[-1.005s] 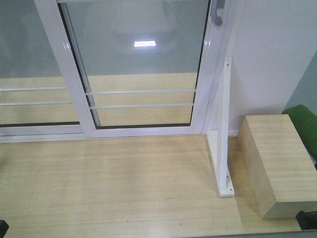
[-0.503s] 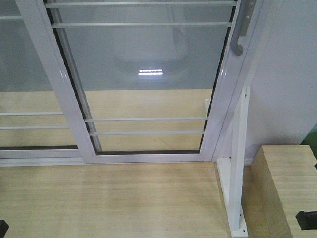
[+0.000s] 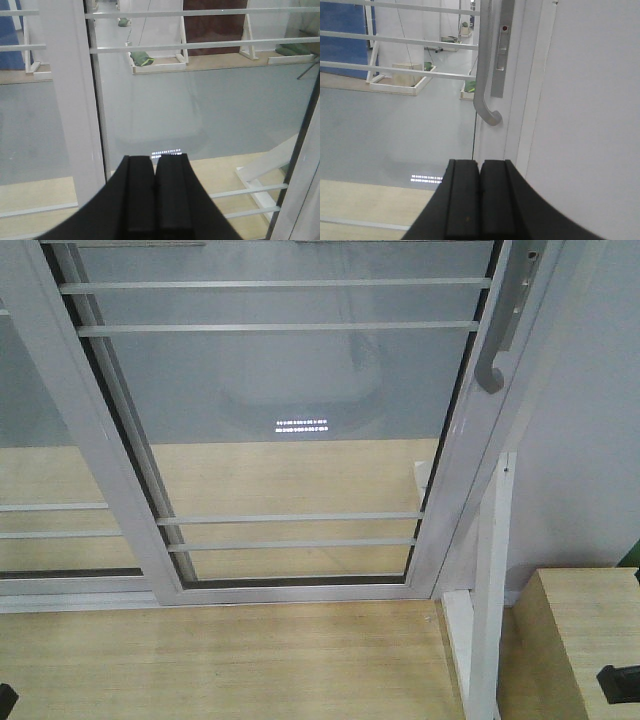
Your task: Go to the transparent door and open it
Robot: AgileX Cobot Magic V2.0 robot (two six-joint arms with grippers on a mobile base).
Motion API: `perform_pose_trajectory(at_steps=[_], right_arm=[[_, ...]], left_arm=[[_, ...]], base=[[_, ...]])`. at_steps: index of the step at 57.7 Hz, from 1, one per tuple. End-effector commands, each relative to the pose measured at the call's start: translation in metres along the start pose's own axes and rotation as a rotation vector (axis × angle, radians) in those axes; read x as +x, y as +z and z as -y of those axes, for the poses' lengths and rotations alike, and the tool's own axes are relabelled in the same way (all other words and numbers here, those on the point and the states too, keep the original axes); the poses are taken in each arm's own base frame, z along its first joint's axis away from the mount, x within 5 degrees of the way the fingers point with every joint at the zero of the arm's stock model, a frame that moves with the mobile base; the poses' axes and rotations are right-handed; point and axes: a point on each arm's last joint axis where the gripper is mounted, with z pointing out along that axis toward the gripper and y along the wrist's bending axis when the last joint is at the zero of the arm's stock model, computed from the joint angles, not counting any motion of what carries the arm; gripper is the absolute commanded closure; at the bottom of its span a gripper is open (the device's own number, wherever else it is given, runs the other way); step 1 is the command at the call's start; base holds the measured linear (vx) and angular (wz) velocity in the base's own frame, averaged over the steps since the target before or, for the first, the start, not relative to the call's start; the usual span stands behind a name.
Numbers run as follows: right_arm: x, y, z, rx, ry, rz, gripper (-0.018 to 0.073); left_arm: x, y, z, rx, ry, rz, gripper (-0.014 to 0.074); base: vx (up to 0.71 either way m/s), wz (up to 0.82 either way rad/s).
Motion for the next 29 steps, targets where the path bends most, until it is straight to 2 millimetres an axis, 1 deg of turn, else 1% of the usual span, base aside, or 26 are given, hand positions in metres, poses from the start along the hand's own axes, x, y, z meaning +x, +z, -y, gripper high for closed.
perform_pose_trajectory(at_steps=[1,21,29], right_arm=[[-0.0075,-0.0014,0.0012,0.016,-0.009,0.096,0.0562],[-0.0076,-0.0011,0.0013,0.018,-0.009,0.096,0.0562],[-0.0059,0.0007,0.001,0.011,-0.009,0.067,0.0562]], left_arm=[[-0.0033,-0.0002,0.0005,0.009,-0.011,0.082,0.0594],[-0.0033,0.0,0.0005,0.01,-0.011,0.081,0.0594],[-0.0019,0.0006,0.0003,0.005,-0.011,0.062,0.0594]], base=[[0.13,-0.01],[0.1,-0.01],[0.01,0.04]])
